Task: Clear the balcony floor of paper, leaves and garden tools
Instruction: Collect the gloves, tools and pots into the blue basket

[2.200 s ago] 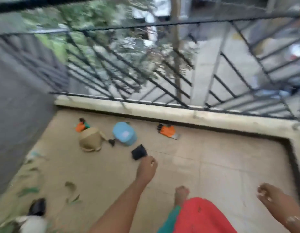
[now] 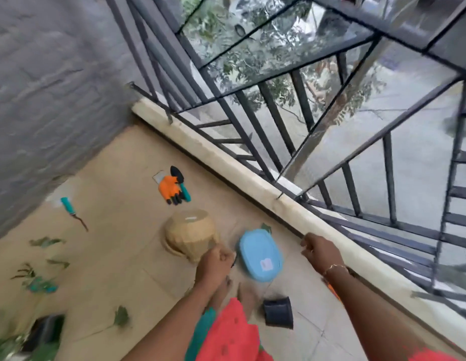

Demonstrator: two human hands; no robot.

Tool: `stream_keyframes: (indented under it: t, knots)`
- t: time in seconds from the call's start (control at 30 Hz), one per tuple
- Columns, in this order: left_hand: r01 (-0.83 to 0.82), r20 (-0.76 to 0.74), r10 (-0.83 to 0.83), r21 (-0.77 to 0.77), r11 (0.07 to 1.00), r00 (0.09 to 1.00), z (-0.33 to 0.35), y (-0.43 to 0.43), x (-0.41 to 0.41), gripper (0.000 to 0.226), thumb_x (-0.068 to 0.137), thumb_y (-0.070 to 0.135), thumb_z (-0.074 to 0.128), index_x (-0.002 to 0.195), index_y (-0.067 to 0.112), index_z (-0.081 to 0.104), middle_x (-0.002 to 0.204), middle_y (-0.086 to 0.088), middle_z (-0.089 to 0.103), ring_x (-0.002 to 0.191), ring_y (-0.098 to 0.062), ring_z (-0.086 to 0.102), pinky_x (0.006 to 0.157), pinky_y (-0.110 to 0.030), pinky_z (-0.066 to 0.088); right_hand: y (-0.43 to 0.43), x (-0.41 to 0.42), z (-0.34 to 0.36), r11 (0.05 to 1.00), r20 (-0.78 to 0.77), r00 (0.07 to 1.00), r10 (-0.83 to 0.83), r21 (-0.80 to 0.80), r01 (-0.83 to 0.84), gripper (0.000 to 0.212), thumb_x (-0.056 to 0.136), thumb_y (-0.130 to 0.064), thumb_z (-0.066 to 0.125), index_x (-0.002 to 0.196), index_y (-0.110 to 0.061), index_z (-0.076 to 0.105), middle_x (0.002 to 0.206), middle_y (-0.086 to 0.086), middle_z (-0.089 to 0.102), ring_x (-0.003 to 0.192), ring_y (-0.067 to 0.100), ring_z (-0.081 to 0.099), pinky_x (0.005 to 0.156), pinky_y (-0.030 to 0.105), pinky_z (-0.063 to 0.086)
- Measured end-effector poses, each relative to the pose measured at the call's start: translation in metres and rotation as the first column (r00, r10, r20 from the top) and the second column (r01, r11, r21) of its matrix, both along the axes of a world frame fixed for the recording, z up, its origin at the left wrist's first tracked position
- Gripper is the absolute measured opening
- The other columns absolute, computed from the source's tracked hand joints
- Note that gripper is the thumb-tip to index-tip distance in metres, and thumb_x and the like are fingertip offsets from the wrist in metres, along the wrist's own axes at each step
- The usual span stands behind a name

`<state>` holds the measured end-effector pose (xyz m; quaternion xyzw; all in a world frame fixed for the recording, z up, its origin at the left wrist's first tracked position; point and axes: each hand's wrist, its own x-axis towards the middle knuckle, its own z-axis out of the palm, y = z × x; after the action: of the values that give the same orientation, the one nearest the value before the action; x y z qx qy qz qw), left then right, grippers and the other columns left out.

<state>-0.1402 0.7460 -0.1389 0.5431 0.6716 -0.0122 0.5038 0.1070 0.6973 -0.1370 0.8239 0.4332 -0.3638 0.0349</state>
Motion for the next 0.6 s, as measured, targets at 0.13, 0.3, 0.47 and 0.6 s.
stream_keyframes:
  t: [0.13, 0.3, 0.47, 0.6]
  knots:
    - [0.221, -0.062, -0.222, -0.026, 0.975, 0.973, -0.079, 0.031, 0.028, 0.010, 0.085, 0.028, 0.063, 0.090, 0.021, 0.058, 0.092, -0.001, 0.065, 0.094, -0.021, 0.061, 0.071, -0.025, 0.040, 0.025, 0.012, -0.080, 0.996, 0.003, 0.997, -0.072, -0.045, 0.072, 0.009, 0.084, -0.019, 0.062, 0.091, -0.025, 0.058, 0.099, 0.002, 0.067, 0.099, 0.026, 0.061, 0.080, 0.029, 0.045]
    - [0.417, -0.130, -0.413, 0.002, 0.909, 0.901, -0.214, 0.061, 0.062, 0.022, 0.087, 0.033, 0.059, 0.103, 0.019, 0.057, 0.109, -0.002, 0.061, 0.106, -0.021, 0.056, 0.083, -0.029, 0.041, 0.049, 0.028, -0.229, 0.984, -0.026, 0.986, -0.163, -0.081, 0.160, 0.018, 0.086, -0.016, 0.060, 0.103, -0.013, 0.064, 0.101, 0.010, 0.068, 0.101, 0.027, 0.060, 0.081, 0.029, 0.042]
    - [0.546, -0.167, -0.539, -0.006, 0.838, 0.825, -0.336, 0.067, 0.085, 0.033, 0.087, 0.029, 0.058, 0.117, 0.018, 0.051, 0.121, -0.005, 0.055, 0.120, -0.024, 0.047, 0.093, -0.033, 0.040, 0.065, 0.043, -0.373, 0.966, -0.054, 0.967, -0.249, -0.077, 0.245, 0.019, 0.085, -0.013, 0.061, 0.103, -0.010, 0.065, 0.107, 0.015, 0.066, 0.104, 0.032, 0.058, 0.086, 0.032, 0.042]
    - [0.474, -0.173, -0.468, -0.010, 0.881, 0.867, -0.393, 0.067, 0.100, 0.041, 0.085, 0.030, 0.065, 0.121, 0.016, 0.050, 0.122, -0.006, 0.055, 0.115, -0.024, 0.051, 0.091, -0.033, 0.039, 0.069, 0.048, -0.458, 0.967, -0.066, 0.967, -0.246, -0.088, 0.240, 0.021, 0.081, -0.012, 0.064, 0.102, -0.010, 0.066, 0.108, 0.017, 0.066, 0.104, 0.033, 0.059, 0.087, 0.034, 0.044]
